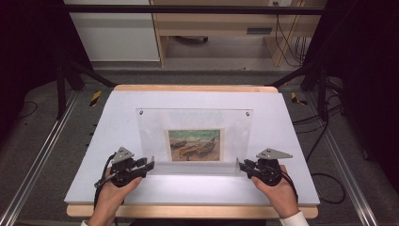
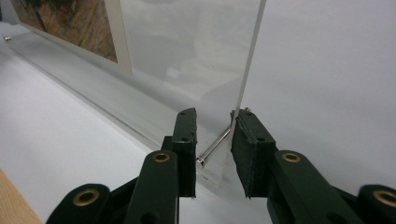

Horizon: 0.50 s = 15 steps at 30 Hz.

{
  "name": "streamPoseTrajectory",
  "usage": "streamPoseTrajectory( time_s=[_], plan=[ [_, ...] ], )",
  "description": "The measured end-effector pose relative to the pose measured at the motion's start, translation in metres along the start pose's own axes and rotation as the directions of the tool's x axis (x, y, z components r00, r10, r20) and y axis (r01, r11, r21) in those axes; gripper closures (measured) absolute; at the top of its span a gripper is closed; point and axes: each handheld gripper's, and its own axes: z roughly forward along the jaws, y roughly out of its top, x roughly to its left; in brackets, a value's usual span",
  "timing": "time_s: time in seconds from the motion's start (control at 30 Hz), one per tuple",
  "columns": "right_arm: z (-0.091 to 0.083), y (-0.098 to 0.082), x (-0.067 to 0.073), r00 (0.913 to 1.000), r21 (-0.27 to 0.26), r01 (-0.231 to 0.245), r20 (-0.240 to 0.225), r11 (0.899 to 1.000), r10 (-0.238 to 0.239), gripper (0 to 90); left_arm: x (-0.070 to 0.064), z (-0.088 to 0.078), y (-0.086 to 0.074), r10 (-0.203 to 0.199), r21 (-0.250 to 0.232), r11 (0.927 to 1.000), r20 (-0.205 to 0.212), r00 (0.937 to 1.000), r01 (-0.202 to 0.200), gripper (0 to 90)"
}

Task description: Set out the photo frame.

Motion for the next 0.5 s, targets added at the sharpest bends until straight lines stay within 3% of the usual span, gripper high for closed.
streamPoseTrajectory(
  time_s=[0.5],
  plan=[
    [-0.0010,-0.0033,0.0030,0.9998,0.017,0.016,0.007,1.000,-0.016,71.1,-0.0033,-0.0002,-0.0040,0.015,0.014,0.9998,-0.008,0.9999,-0.014,59.1]
  ],
)
